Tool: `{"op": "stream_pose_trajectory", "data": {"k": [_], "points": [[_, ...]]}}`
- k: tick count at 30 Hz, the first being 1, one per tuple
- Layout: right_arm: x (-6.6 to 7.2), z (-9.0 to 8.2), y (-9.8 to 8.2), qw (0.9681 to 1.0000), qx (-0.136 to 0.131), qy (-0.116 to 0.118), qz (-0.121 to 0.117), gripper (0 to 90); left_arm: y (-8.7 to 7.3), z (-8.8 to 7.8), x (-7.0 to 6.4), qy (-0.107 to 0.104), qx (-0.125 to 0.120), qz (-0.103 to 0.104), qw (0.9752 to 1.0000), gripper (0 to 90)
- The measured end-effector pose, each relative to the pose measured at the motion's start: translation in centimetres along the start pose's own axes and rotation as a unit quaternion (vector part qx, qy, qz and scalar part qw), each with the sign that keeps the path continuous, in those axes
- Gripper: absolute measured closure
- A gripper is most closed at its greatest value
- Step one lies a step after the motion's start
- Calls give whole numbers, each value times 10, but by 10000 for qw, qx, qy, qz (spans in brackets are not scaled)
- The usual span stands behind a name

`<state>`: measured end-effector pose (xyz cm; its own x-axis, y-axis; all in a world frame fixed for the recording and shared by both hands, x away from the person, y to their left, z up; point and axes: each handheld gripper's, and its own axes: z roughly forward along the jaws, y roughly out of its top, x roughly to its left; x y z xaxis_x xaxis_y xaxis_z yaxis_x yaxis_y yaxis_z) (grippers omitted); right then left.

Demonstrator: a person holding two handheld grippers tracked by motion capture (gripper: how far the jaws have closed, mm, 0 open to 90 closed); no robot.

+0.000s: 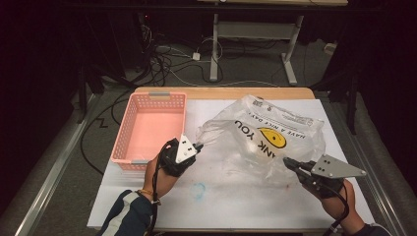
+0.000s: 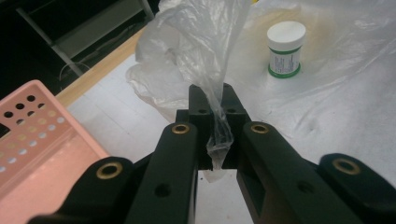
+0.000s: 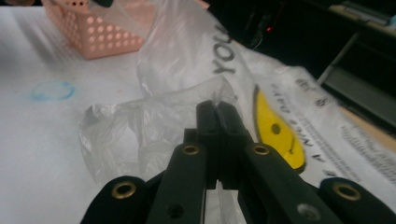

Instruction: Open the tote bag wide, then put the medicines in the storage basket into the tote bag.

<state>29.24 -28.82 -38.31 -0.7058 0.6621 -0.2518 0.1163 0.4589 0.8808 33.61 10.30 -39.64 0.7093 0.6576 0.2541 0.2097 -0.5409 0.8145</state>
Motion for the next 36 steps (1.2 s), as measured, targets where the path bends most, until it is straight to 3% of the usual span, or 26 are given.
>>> {"op": "stream_pose_trajectory", "data": {"k": [7, 16, 21, 27, 31, 36], "points": [[-10, -4, 17, 9993, -282, -257, -61, 900, 8, -13, 3, -5, -240, -70, 9997, 852], [-23, 5, 34, 9974, -439, -528, -204, 900, 16, -17, 8, 34, -404, -155, 9991, 851], [-30, 9, 40, 9965, -576, -597, -49, 900, 24, -19, 6, 47, -596, -159, 9981, 851], [-33, 16, 50, 9919, -859, -932, 15, 900, 35, -21, 3, 201, -1016, -250, 9943, 853], [-32, 25, 53, 9873, -1044, -1194, -8, 900, 43, -17, 0, 355, -1190, -182, 9921, 854], [-35, 35, 57, 9841, -1129, -1373, -1, 900, 50, -11, 1, 442, -1354, -300, 9894, 854]]}}
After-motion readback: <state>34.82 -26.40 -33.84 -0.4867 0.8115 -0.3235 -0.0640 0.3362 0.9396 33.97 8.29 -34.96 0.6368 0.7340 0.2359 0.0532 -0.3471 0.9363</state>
